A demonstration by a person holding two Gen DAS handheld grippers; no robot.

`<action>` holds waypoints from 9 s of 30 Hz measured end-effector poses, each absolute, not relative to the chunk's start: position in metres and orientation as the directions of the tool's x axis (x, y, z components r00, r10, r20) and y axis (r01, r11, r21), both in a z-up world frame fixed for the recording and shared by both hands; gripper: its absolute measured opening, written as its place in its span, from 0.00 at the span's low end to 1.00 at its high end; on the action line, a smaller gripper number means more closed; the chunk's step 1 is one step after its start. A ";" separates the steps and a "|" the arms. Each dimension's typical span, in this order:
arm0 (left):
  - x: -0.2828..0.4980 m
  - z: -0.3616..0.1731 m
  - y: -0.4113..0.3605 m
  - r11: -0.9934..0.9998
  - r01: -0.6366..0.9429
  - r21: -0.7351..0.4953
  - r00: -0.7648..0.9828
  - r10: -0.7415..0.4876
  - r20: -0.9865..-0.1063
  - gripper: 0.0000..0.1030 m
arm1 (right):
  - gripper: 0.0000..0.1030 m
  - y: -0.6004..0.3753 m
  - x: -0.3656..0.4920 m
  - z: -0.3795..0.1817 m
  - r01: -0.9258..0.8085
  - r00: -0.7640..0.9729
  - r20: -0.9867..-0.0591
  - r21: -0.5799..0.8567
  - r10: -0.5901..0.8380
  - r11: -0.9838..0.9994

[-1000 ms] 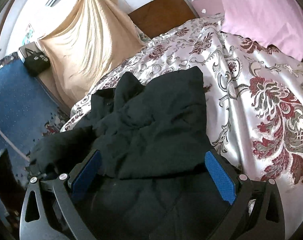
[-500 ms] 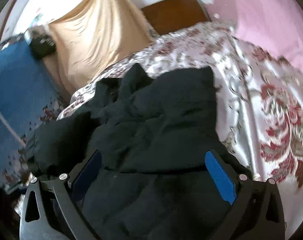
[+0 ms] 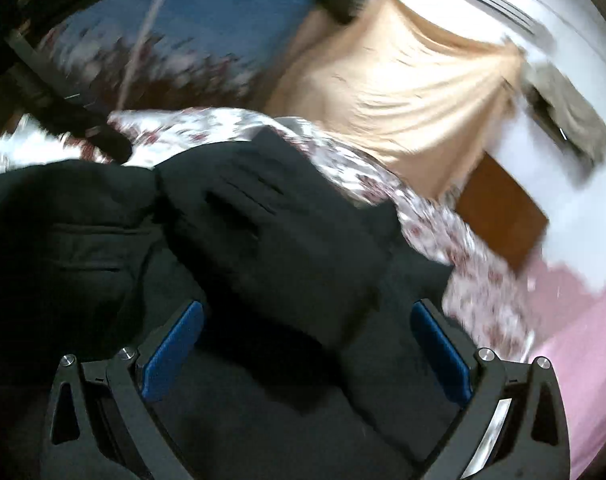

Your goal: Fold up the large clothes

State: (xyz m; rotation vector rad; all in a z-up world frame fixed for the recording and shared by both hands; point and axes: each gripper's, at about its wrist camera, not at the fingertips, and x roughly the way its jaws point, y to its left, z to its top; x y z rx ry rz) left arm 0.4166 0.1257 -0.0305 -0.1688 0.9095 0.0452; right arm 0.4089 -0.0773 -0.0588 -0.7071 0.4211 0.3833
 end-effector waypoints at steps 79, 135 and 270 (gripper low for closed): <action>0.524 -0.116 0.063 0.983 -0.123 -0.134 0.691 -0.012 -0.723 1.00 | 0.90 -0.305 0.536 -0.132 -0.146 0.688 -0.667 0.259 0.286 0.955; 0.756 -0.025 -0.013 0.966 0.138 -0.218 0.606 -0.257 -0.753 0.07 | 0.19 -0.276 0.774 -0.062 0.093 0.628 -0.740 0.379 0.241 0.920; 0.363 0.097 0.014 0.994 0.097 -0.057 0.854 -0.112 -0.508 1.00 | 0.96 -0.256 0.386 0.092 -0.146 0.878 -0.447 0.090 0.171 0.985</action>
